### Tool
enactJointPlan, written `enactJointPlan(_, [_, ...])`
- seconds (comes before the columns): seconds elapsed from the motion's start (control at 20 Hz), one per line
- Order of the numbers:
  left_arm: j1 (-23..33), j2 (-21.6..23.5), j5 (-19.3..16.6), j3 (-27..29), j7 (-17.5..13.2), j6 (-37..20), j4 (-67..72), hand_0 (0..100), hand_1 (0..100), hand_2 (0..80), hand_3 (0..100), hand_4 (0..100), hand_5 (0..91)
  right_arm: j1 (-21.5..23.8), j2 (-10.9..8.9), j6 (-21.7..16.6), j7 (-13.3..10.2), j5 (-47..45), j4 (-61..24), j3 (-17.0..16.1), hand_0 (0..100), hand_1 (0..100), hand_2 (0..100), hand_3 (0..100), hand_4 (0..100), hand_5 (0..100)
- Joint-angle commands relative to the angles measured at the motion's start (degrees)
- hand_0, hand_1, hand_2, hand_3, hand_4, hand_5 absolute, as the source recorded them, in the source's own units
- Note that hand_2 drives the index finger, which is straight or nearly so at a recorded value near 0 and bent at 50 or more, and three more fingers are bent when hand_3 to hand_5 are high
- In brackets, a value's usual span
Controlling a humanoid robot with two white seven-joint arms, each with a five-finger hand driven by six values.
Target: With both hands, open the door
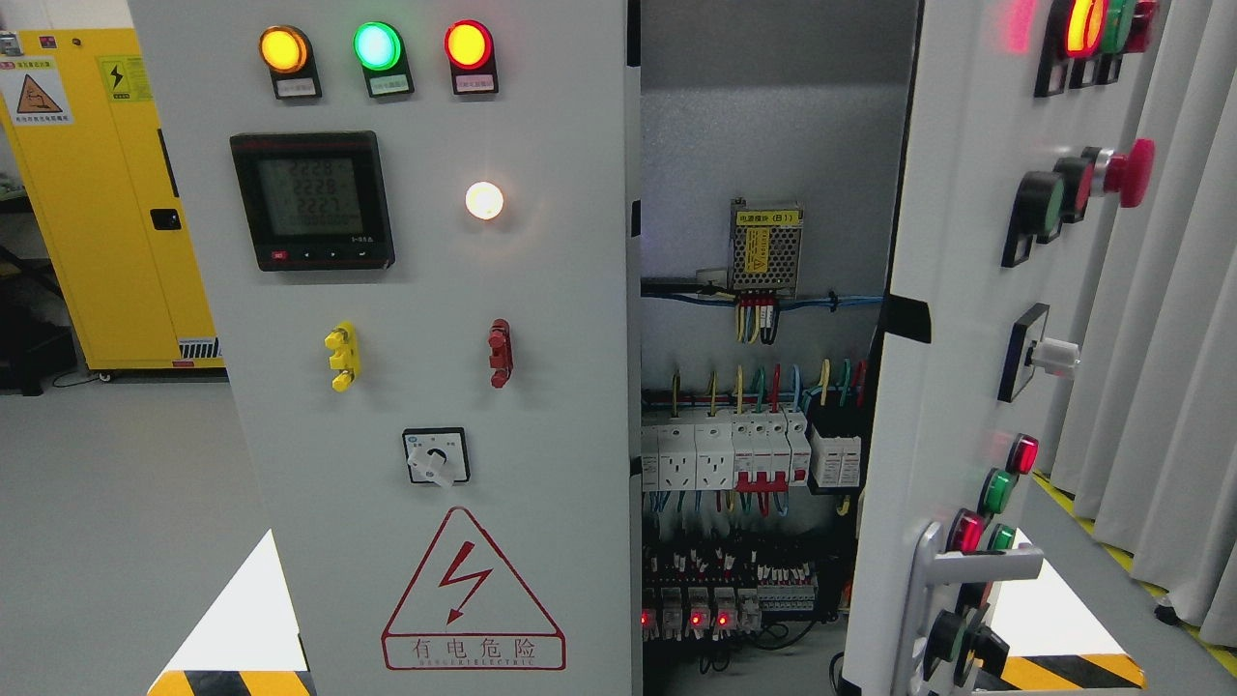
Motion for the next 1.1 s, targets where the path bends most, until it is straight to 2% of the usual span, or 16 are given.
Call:
enactJointPlan(0.0, [-2.6,20.5,12.7,0.0,-0.7,0.2,-24.4,0,0,0.0,0,0,0.0,0.0,0.05,0.0,0.0,0.0,0.0,0.6,21,0,0,0,0,0])
enactJointPlan(0.15, [-6.0,26.3,16.9,-0.5,-1.1,0.3,-25.9,0,0,0.0,0,0,0.0,0.0,0.05,0.0,0.0,0.0,0.0,0.6,21,0,0,0,0,0])
enactJointPlan(0.3, [-8.8,29.5,18.1,-2.1,-4.4,1.4,-28.7,0,0,0.0,0,0,0.0,0.0,0.05,0.0,0.0,0.0,0.0,0.6,21,0,0,0,0,0])
enactJointPlan(0.45, [-12.7,29.7,23.2,-2.3,-4.7,5.4,-30.4,0,0,0.0,0,0,0.0,0.0,0.05,0.0,0.0,0.0,0.0,0.6,22,0,0,0,0,0])
enactJointPlan(0.65, [-21.9,29.8,31.3,-2.3,-4.7,12.6,-31.0,0,0,0.0,0,0,0.0,0.0,-0.04,0.0,0.0,0.0,0.0,0.6,22,0,0,0,0,0])
enactJointPlan(0.8, [-28.4,29.7,32.8,-2.7,-4.7,16.3,-31.0,0,0,0.0,0,0,0.0,0.0,0.13,0.0,0.0,0.0,0.0,0.6,22,0,0,0,0,0])
enactJointPlan(1.05, [-38.7,29.3,35.3,-6.8,-4.6,19.1,-30.9,0,0,0.0,0,0,0.0,0.0,0.4,0.0,0.0,0.0,0.0,0.6,22,0,0,0,0,0])
